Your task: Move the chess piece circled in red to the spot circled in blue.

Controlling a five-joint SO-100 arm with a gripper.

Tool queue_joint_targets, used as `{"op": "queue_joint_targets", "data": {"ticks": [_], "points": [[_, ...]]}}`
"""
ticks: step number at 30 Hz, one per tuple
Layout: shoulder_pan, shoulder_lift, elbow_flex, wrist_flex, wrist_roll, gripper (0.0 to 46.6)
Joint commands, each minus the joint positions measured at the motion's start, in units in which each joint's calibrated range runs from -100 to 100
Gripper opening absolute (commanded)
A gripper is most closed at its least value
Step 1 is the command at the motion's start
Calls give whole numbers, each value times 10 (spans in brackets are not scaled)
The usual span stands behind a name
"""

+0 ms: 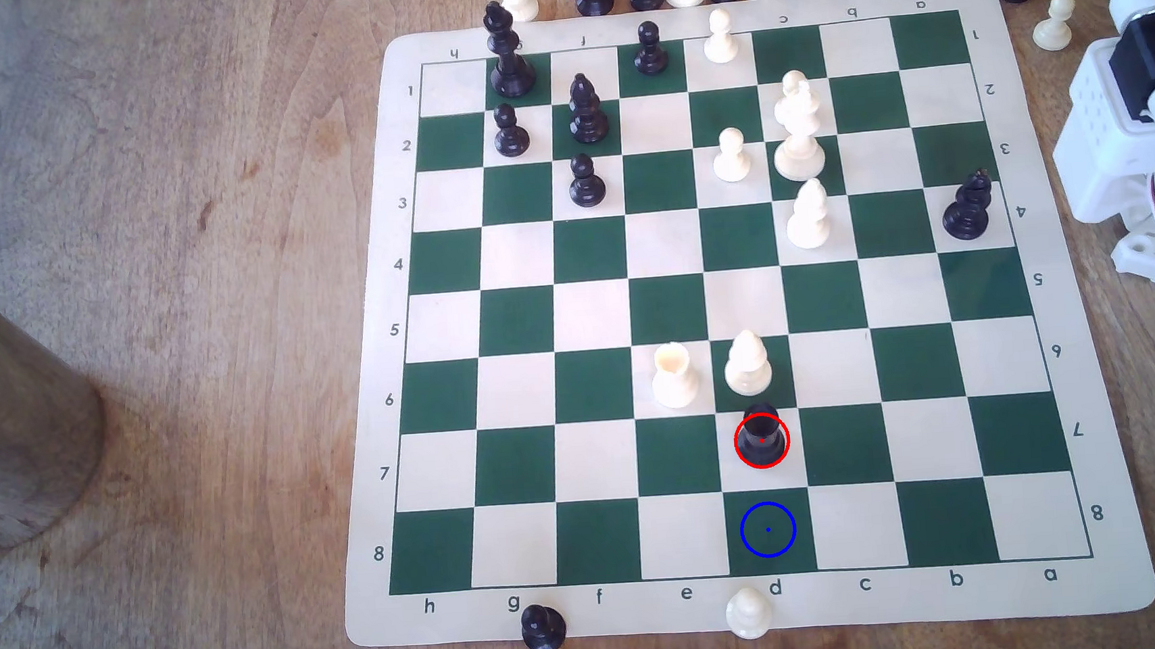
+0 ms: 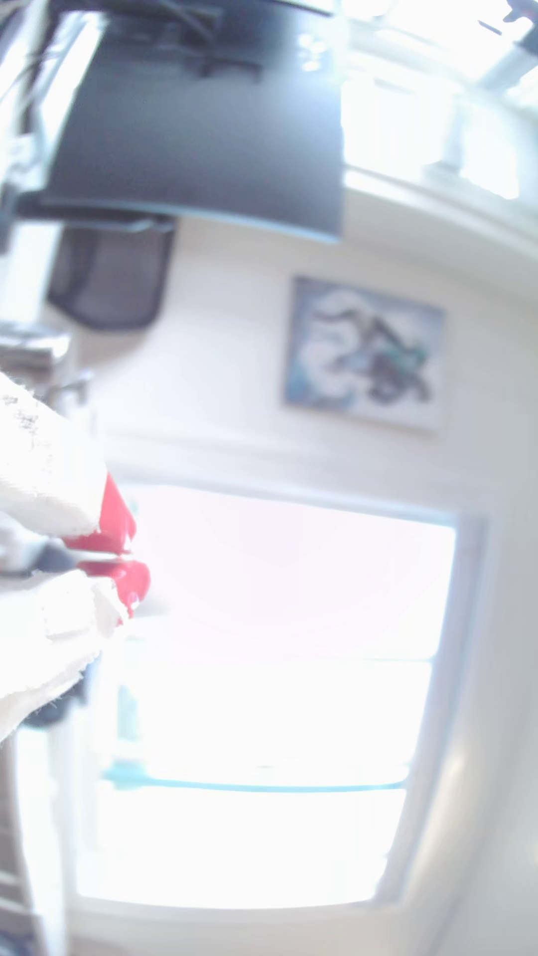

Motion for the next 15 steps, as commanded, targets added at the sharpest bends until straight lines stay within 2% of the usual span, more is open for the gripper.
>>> {"op": "queue_joint_targets", "data": {"ticks": [1,3,6,8,11,13,14,15], "points": [[14,-2,-96,113,-70,1],[13,-2,-96,145,-82,1],[-1,-2,-97,173,-81,1],[-13,-2,-129,286,-74,1],[-45,4,-130,364,-34,15],[-90,24,-136,428,2,32],[-104,40,-143,453,14,29],[-121,53,-147,471,16,31]]}}
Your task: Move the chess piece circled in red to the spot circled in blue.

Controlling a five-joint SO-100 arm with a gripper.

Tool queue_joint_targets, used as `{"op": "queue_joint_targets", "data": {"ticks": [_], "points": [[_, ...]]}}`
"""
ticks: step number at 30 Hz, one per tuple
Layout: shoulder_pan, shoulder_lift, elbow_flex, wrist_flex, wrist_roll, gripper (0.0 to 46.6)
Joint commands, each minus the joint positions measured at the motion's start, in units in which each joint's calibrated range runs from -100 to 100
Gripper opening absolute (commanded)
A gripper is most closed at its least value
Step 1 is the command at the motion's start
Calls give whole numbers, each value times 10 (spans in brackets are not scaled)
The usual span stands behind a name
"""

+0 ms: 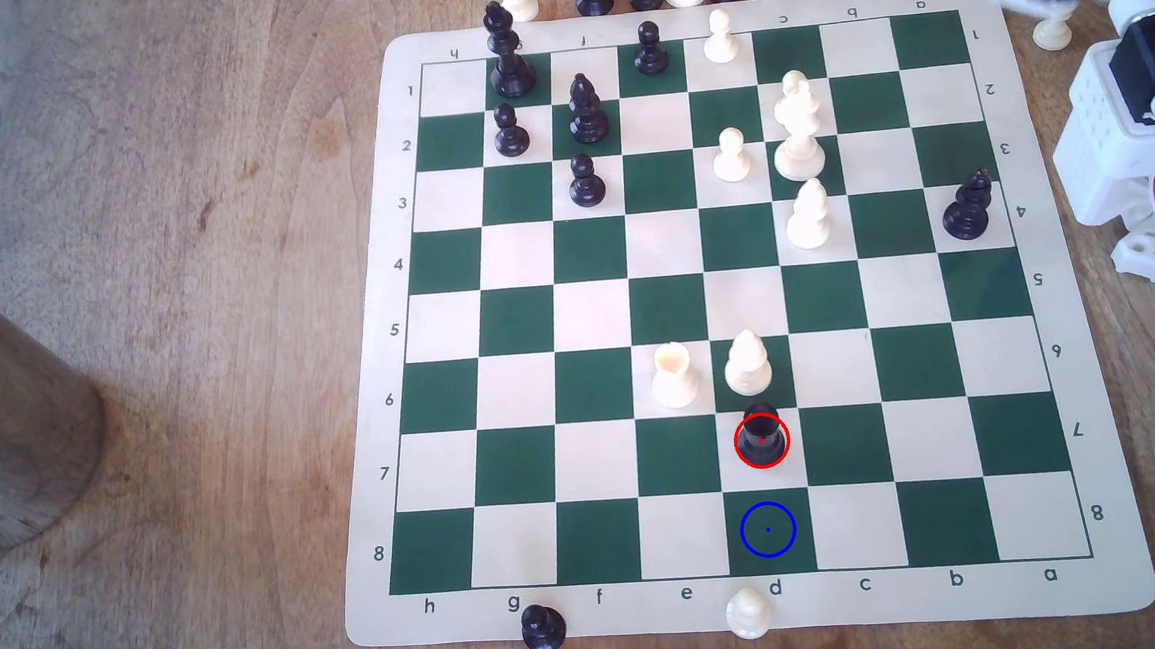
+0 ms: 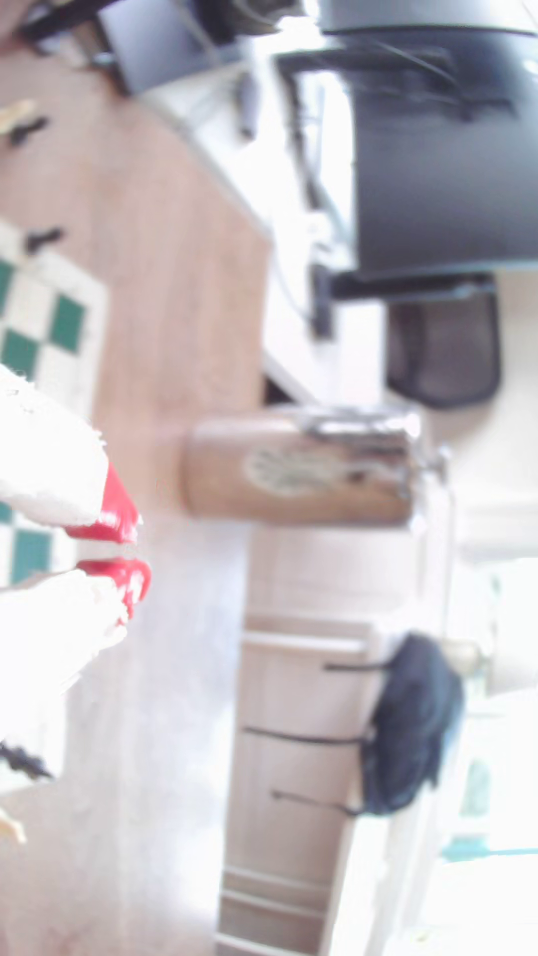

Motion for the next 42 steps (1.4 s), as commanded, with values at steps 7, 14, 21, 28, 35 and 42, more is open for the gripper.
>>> {"op": "queue_joint_targets", "data": {"ticks": [7,14,21,28,35,42], "points": [[-192,176,-89,184,27,47],[-209,336,-136,189,-21,87],[-196,394,-154,175,-97,94],[-203,440,-163,179,-80,181],[-212,483,-163,125,-86,223],[-214,539,-171,79,-93,158]]}}
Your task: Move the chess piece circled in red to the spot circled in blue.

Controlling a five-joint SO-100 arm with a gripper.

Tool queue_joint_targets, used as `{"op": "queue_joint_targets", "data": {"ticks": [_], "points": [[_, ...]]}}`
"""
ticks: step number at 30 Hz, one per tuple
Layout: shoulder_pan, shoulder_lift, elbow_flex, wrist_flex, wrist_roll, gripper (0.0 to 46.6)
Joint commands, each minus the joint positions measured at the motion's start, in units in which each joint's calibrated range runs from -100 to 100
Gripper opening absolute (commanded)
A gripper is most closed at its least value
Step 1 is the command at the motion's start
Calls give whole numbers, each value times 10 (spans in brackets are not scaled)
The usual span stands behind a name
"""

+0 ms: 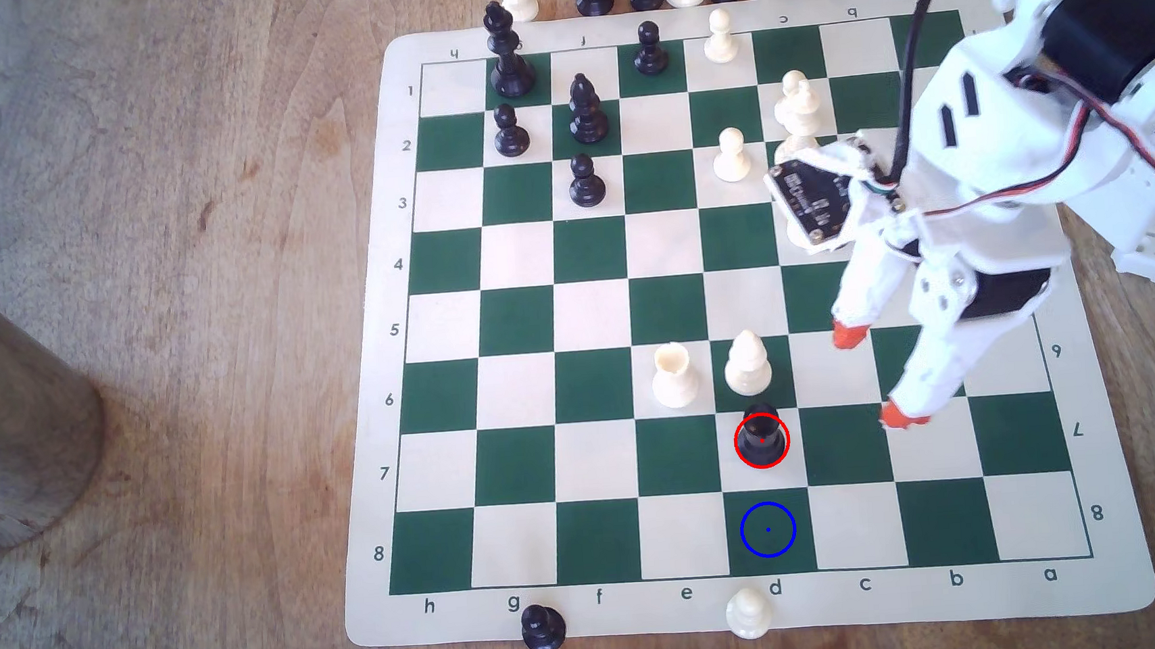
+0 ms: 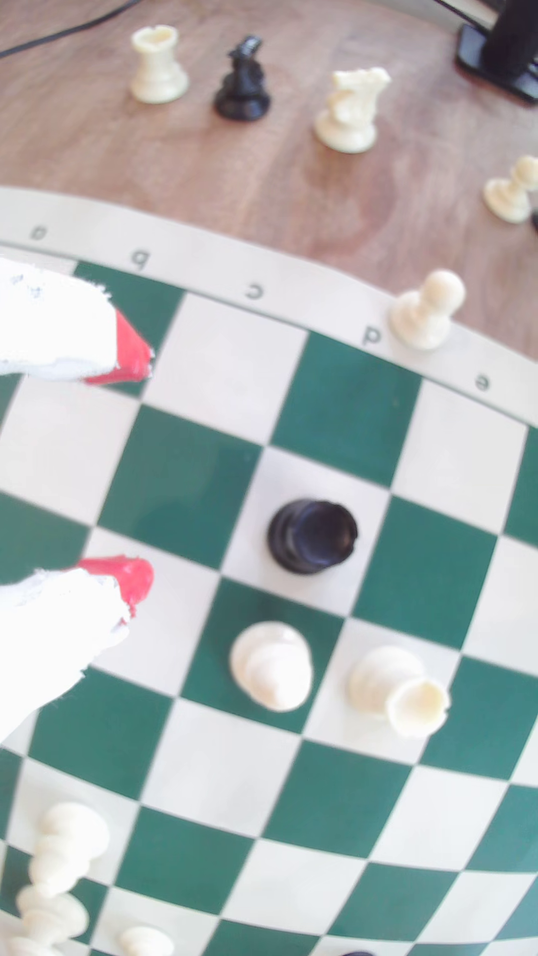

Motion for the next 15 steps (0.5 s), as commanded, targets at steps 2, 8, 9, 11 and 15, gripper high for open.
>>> {"op": "queue_joint_targets", "data": {"ticks": [2,8,9,11,15], "points": [[-3,24,-58,-27,-2,141],[-4,81,-67,-70,-7,146],[-3,89,-68,-76,-7,146],[-2,104,-68,-88,-7,146],[1,135,-64,-112,-7,151]]}}
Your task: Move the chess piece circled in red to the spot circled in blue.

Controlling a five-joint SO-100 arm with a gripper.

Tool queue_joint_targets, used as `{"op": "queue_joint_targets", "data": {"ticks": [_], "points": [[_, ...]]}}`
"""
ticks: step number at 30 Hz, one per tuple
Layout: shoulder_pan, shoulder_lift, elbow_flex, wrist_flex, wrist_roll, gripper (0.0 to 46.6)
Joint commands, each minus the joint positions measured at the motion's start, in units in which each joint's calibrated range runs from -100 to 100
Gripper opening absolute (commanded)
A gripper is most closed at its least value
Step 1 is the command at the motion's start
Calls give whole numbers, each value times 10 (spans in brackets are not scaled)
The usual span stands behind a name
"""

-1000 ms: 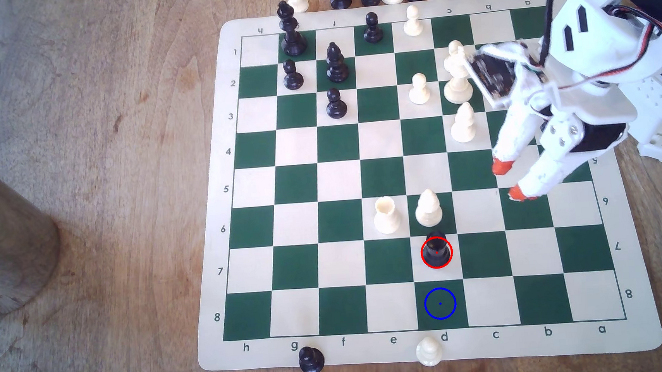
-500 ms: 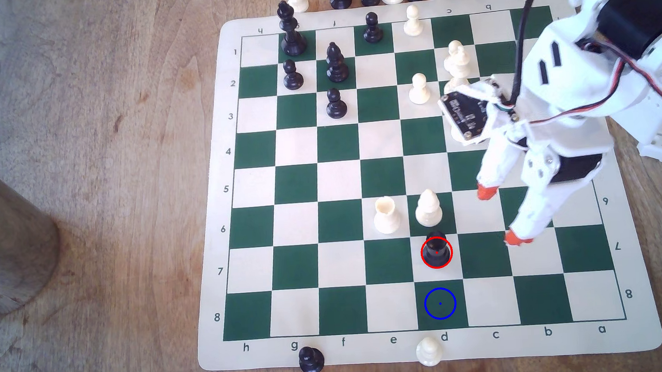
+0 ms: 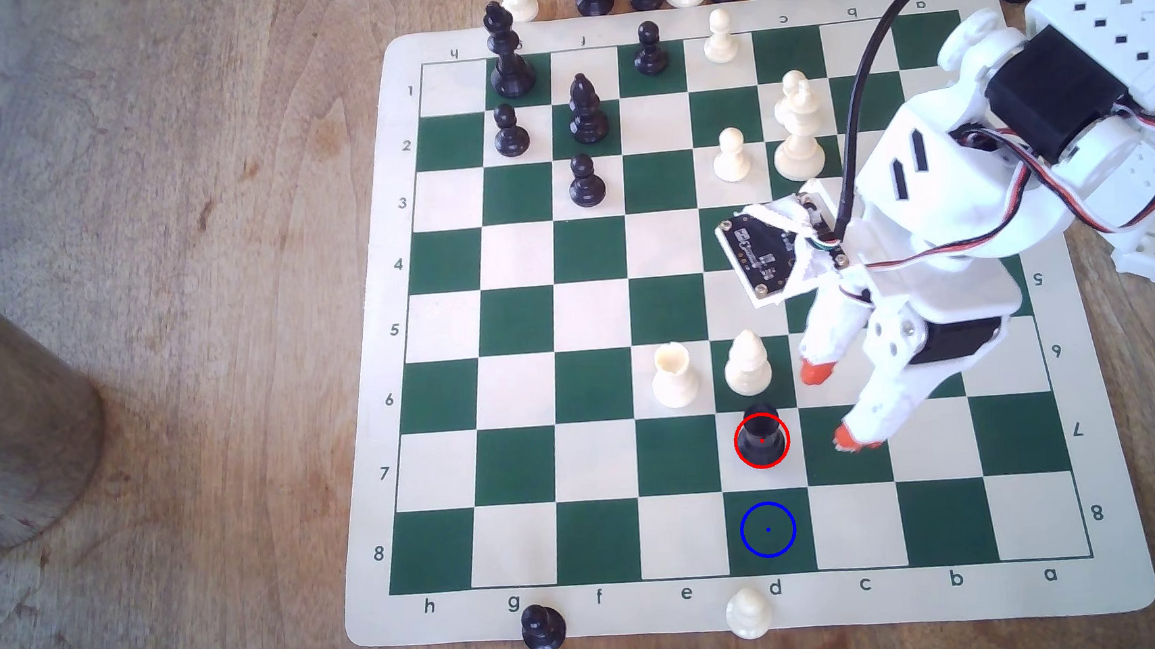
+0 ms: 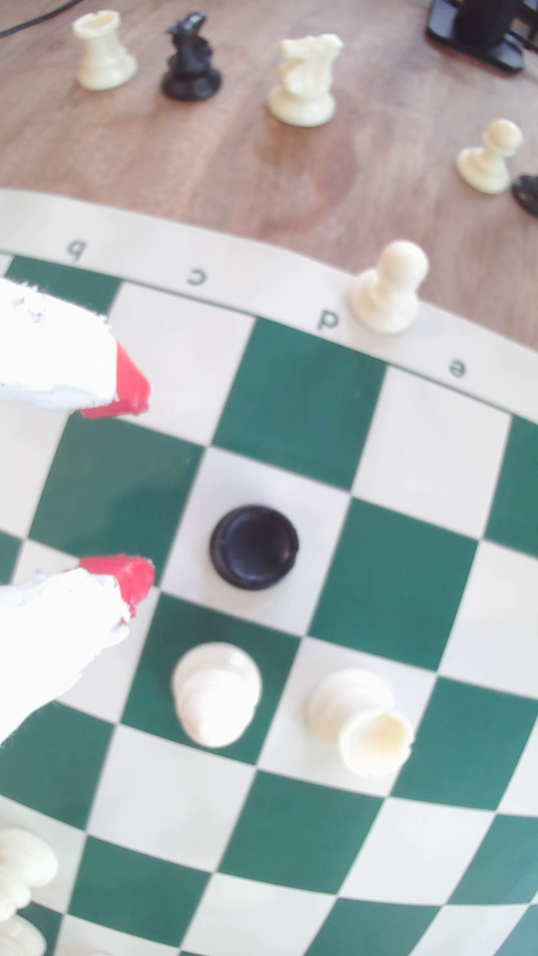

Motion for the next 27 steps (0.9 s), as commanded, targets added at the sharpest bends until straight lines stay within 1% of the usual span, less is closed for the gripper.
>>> {"op": "queue_joint_targets", "data": {"ticks": [1,6,15,27], "points": [[1,20,-44,-27,-1,154],[12,42,-51,-40,1,162],[28,61,-67,-61,5,162],[24,103,-94,-84,5,154]]}}
